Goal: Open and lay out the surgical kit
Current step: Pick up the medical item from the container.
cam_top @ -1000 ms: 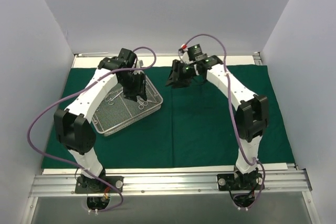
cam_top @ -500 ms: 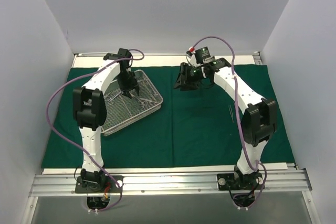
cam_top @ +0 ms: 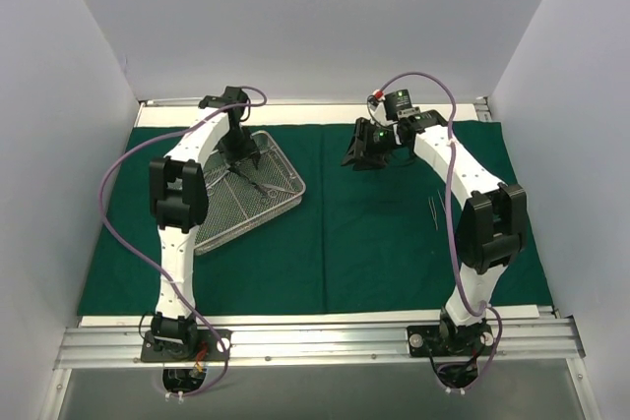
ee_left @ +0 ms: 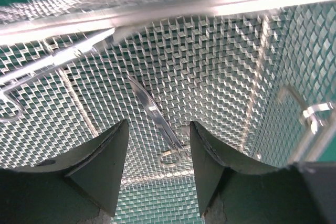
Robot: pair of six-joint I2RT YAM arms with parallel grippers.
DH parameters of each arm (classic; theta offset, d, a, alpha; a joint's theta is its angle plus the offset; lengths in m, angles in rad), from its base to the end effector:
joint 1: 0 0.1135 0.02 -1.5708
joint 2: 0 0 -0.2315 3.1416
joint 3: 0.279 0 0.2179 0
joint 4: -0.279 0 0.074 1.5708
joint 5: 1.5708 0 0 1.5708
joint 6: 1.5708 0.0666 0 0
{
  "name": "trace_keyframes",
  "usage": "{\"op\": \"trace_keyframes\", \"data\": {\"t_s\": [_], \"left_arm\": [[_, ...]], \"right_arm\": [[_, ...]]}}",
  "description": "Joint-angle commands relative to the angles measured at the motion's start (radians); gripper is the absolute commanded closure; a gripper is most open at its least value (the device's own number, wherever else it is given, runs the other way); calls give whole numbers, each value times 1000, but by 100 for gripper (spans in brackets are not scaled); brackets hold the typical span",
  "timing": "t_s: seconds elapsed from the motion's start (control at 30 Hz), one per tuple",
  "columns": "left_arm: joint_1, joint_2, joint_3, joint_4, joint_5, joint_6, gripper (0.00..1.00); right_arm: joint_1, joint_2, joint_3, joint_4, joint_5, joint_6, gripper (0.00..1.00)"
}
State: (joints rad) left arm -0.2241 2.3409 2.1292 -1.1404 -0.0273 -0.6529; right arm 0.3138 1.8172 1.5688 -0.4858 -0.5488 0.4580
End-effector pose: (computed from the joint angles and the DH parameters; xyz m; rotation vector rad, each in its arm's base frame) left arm 0.4188 -0.0936 0.1571 -0.6277 2.8624 -0.1004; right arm 0.3615 0.1539 0.2570 -0.1251 2.3868 1.0153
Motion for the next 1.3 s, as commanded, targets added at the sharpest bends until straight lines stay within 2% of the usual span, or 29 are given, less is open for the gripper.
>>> {"op": "trace_keyframes", "data": {"t_s": [0.0,0.4,0.67,0.8,0.9,0.93,1.03,1.1,1.27], "left_arm": [[11,23,66,-5,-52,-21,42],[12,93,110,4,-111,-39,43],[9,129,92,36,-132,-60,47],[9,124,51,68,-126,-77,57],[11,107,5,99,-126,-77,71],[11,106,0,100,-126,-77,81],[11,101,-5,107,-122,-76,95],[11,97,-2,102,-122,-74,98],[14,34,6,88,-122,-47,98]], "right_arm": [[-19,-47,-13,1,-39,-24,60],[-77,-12,-3,-10,-96,-50,62],[-91,-9,-12,-14,-108,-53,64],[-94,-7,-9,-16,-109,-55,64],[-94,-9,-3,-17,-106,-56,64],[-94,-9,-1,-19,-105,-58,65],[-94,-12,0,-23,-100,-59,65],[-94,-12,0,-22,-97,-59,65],[-93,1,26,-28,-91,-59,66]]}}
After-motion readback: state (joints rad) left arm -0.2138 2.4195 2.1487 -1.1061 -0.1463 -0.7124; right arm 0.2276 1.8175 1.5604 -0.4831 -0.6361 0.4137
